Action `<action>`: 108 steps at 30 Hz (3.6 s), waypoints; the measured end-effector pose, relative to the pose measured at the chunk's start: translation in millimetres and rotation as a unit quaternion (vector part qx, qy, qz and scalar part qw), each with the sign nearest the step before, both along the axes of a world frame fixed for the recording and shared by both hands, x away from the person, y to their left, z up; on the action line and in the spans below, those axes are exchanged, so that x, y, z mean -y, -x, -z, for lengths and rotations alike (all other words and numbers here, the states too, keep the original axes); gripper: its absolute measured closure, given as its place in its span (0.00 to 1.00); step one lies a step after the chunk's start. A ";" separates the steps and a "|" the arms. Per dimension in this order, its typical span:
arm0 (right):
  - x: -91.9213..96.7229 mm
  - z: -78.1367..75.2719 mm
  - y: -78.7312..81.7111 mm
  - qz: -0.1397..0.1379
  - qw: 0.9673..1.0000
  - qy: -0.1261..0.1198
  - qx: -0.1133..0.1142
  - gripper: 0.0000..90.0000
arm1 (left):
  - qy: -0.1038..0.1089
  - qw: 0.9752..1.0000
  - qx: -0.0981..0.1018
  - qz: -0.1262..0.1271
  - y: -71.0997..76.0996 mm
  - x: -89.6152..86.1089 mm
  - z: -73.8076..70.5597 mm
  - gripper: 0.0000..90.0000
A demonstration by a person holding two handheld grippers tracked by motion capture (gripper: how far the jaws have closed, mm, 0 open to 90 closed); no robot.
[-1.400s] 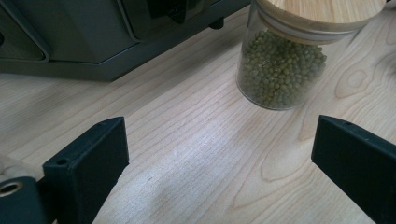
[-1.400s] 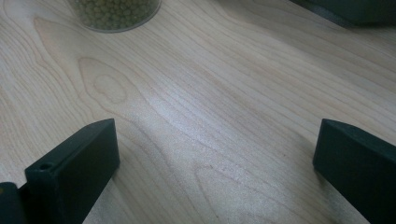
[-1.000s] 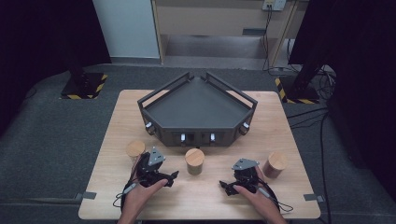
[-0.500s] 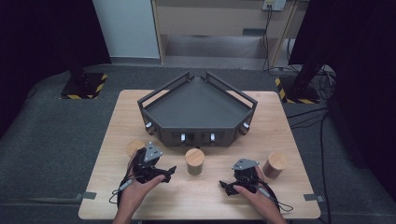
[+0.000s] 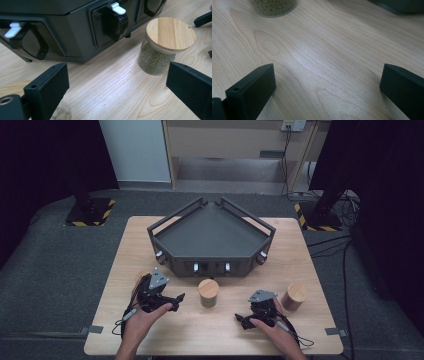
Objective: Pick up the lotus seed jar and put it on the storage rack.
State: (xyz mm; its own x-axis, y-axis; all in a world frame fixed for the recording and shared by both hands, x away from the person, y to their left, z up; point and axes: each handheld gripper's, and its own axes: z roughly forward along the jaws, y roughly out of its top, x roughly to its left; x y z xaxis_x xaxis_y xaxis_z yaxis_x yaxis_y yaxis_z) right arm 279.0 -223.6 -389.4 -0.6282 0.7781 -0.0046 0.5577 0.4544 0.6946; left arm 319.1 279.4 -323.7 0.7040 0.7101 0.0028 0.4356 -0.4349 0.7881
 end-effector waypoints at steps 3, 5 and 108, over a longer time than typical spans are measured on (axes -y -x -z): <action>0.0 0.0 0.0 0.000 1.000 0.000 0.000 0.01 | 0.000 1.000 0.002 -0.003 -0.5 -3.4 -0.3 0.03; 0.0 0.0 0.0 0.000 1.000 0.000 0.000 0.01 | -0.004 1.000 0.004 -0.003 -1.0 -5.4 -0.8 0.03; 0.2 0.0 0.1 0.000 1.000 0.000 0.000 0.01 | 0.019 0.996 -0.033 -0.087 -32.3 -69.2 65.3 0.07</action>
